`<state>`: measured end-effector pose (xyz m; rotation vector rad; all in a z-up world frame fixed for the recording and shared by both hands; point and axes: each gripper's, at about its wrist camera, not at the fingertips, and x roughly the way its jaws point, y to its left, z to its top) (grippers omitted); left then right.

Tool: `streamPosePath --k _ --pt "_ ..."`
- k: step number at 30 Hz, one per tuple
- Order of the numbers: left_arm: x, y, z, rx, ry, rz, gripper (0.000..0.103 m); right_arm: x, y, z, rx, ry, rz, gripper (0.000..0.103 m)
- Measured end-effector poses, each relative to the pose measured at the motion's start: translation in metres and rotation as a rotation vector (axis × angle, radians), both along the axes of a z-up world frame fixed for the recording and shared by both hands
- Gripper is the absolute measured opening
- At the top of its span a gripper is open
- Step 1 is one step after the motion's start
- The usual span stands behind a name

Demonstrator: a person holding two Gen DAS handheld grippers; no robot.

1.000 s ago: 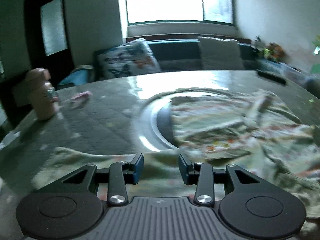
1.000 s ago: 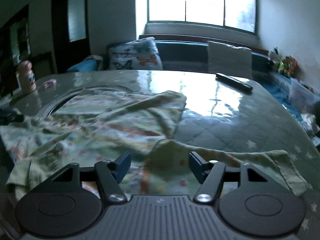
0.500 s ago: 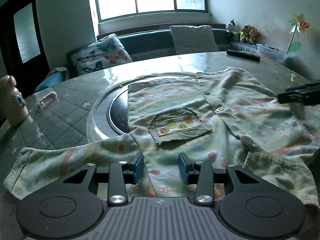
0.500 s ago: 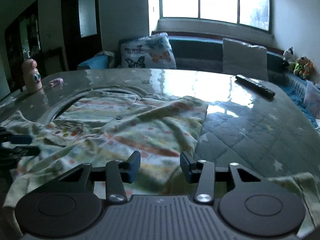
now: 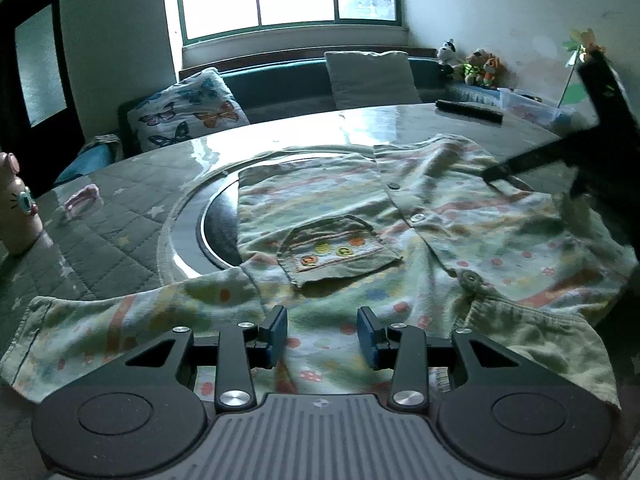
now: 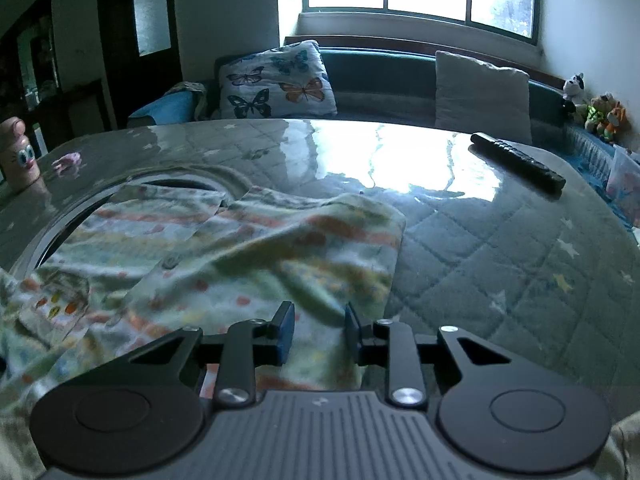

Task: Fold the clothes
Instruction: 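Grasp the shirt hem with the right gripper and lift it toward the collar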

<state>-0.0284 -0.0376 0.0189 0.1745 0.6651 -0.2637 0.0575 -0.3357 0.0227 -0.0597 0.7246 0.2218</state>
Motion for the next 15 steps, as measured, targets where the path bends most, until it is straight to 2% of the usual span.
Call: streamPosePath --k 6,9,15 --pt "-0.002 -0.002 0.001 -0.001 -0.003 -0.016 0.042 0.020 -0.001 0.002 0.015 0.009 -0.023 0.027" --pt "-0.004 0.000 0.003 -0.005 -0.008 -0.020 0.042 0.008 0.007 0.010 -0.001 -0.006 0.017 0.027" --pt "-0.010 0.001 0.007 -0.019 -0.025 -0.028 0.042 -0.048 0.036 0.030 -0.010 -0.017 0.190 0.027"
